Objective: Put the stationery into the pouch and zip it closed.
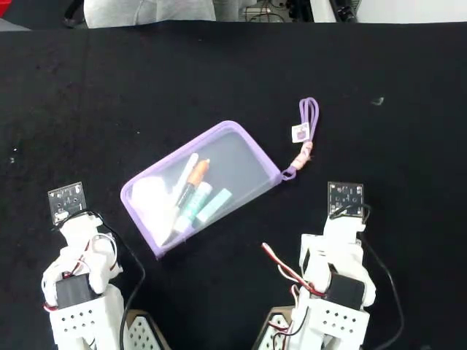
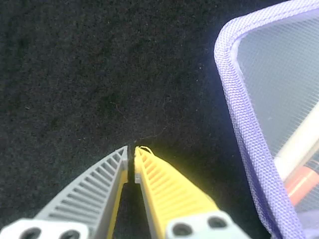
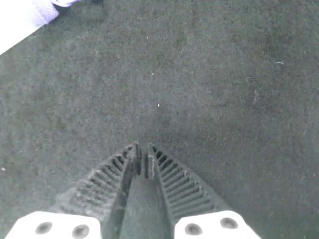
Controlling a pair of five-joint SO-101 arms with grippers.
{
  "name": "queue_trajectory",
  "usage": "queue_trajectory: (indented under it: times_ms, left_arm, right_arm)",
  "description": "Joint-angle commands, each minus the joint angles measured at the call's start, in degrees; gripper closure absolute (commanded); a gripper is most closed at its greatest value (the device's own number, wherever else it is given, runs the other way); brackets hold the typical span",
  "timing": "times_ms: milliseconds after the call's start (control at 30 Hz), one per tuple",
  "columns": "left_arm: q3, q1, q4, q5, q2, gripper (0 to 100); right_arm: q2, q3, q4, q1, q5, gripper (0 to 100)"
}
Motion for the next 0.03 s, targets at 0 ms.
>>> queue_trajectory:
  times_ms: [0]
  left_arm:
    - [1.5, 0.4, 0.4, 0.4, -0.1, 97]
  right_arm:
    - [-5.3, 0.0, 0.3, 0.8, 0.5, 98.3]
